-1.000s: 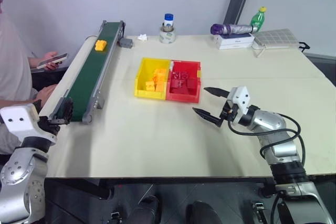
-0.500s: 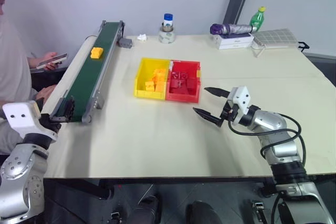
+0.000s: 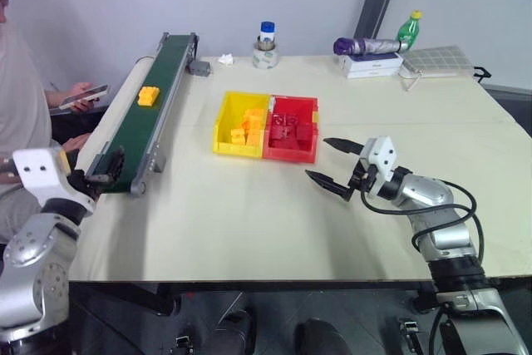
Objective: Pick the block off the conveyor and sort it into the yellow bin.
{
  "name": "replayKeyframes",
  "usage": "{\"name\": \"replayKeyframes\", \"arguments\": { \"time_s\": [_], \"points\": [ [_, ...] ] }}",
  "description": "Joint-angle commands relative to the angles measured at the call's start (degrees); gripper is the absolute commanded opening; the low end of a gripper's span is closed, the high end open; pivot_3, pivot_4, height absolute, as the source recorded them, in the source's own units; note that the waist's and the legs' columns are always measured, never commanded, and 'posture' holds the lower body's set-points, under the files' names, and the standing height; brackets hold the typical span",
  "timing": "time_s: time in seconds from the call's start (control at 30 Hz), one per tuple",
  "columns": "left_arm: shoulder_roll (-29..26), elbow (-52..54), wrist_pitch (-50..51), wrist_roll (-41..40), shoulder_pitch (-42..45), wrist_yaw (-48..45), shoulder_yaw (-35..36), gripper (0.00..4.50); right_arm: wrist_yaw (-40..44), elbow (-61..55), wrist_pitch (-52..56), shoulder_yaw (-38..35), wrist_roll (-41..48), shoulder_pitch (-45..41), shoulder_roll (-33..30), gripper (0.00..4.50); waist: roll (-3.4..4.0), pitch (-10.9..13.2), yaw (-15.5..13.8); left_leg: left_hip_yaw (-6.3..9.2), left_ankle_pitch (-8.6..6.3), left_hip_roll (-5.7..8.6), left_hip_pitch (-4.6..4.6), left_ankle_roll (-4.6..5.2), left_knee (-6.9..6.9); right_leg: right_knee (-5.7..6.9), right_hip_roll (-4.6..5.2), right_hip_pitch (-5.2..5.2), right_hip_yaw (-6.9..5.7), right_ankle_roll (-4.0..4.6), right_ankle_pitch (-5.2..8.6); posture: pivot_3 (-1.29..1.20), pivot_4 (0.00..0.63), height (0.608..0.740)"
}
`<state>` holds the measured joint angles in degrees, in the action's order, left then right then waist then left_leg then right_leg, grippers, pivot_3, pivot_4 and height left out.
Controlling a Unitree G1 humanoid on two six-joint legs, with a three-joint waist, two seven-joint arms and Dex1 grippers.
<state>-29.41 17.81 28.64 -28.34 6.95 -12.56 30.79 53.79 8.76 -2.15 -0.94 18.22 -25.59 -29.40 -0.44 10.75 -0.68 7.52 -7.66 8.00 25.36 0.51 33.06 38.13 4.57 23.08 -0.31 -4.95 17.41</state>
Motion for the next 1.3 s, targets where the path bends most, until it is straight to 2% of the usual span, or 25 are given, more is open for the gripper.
{"name": "replayKeyframes", "arguments": {
  "time_s": [0.03, 0.27, 0.47, 0.6, 0.83, 1.03, 1.1, 1.17, 1.27, 1.3],
  "points": [
    [-4.7, -5.1, 0.9, 3.5, 4.1, -1.0, -2.4, 4.48, -0.5, -1.6, -1.3, -0.5, -0.1, -0.8, 0.5, 4.50, 0.00, 0.0, 0.1, 0.00, 0.00, 0.00, 0.00, 0.00, -0.01, 0.00, 0.00, 0.00, 0.00, 0.00, 0.00, 0.00, 0.150, 0.740],
    [-10.1, -21.4, 6.9, 2.8, 18.8, -7.2, -7.5, 4.48, -1.0, -1.0, -1.9, -0.6, -0.5, -1.8, 0.9, 4.50, 0.00, 0.0, 0.0, -0.01, 0.00, 0.01, 0.02, 0.00, 0.00, -0.01, -0.04, 0.03, 0.02, -0.17, -0.09, 0.00, 0.150, 0.740],
    [-12.8, -35.5, 6.3, 5.8, 28.4, -12.2, -11.1, 4.48, -1.6, -1.8, -1.8, -1.2, -0.7, -1.2, 0.6, 4.50, -0.01, 0.0, 0.4, -0.01, 0.02, 0.00, 0.02, -0.02, -0.04, 0.04, -0.05, 0.08, 0.02, -0.25, -0.14, 0.00, 0.150, 0.740],
    [-12.5, -43.2, 3.6, 6.5, 34.5, -14.1, -11.8, 4.48, -1.9, -2.4, -1.8, -1.2, -0.8, -0.6, 0.6, 4.50, -0.02, 0.0, 0.4, 0.00, 0.03, 0.00, 0.02, -0.02, -0.04, 0.06, -0.05, 0.09, 0.02, -0.26, -0.14, 0.00, 0.150, 0.740],
    [-14.1, -51.0, 0.6, 10.6, 38.5, -15.7, -14.1, 4.48, -2.4, -2.8, -1.7, -1.0, -0.8, -0.7, 0.7, 4.50, -0.02, 0.0, 0.6, 0.00, 0.03, 0.01, 0.02, -0.02, -0.02, 0.06, -0.05, 0.08, 0.02, -0.31, -0.17, 0.00, 0.150, 0.740],
    [-13.4, -51.9, 0.9, 12.1, 37.8, -17.0, -15.4, 4.48, -2.5, -2.8, -1.7, -0.9, -0.8, -0.8, 0.8, 4.50, -0.02, 0.0, 1.2, 0.00, 0.04, 0.01, 0.02, -0.02, -0.01, 0.09, -0.05, 0.06, 0.02, -0.33, -0.19, 0.00, 0.150, 0.740],
    [-13.1, -51.1, 2.0, 12.3, 37.1, -16.7, -15.5, 3.94, -2.5, -2.7, -1.8, -0.9, -0.8, -0.7, 0.8, 4.50, -0.02, 0.0, 1.3, 0.00, 0.04, 0.02, 0.02, -0.02, 0.00, 0.09, -0.04, 0.05, 0.02, -0.36, -0.20, 0.00, 0.150, 0.740],
    [-12.9, -50.4, 2.2, 11.9, 36.8, -16.3, -14.9, 3.20, -2.6, -2.8, -1.8, -0.8, -0.9, -0.6, 0.9, 4.50, -0.02, 0.0, 1.4, 0.00, 0.04, 0.02, 0.02, -0.02, 0.01, 0.09, -0.05, 0.05, 0.02, -0.36, -0.21, 0.00, 0.150, 0.740],
    [-13.0, -49.0, 2.7, 11.7, 36.3, -15.8, -14.3, 1.60, -2.6, -2.8, -1.9, -0.9, -0.9, -0.5, 0.7, 4.50, -0.02, 0.0, 1.4, 0.01, 0.05, 0.01, 0.02, -0.01, 0.01, 0.11, -0.05, 0.06, 0.02, -0.36, -0.21, 0.00, 0.150, 0.740],
    [-13.2, -48.0, 2.7, 11.7, 36.0, -15.6, -14.3, 1.27, -2.6, -2.8, -1.9, -0.9, -0.9, -0.4, 0.7, 4.50, -0.02, 0.0, 1.5, 0.01, 0.05, 0.01, 0.02, -0.01, 0.00, 0.12, -0.04, 0.06, 0.02, -0.36, -0.21, 0.00, 0.150, 0.740]
  ]
}}
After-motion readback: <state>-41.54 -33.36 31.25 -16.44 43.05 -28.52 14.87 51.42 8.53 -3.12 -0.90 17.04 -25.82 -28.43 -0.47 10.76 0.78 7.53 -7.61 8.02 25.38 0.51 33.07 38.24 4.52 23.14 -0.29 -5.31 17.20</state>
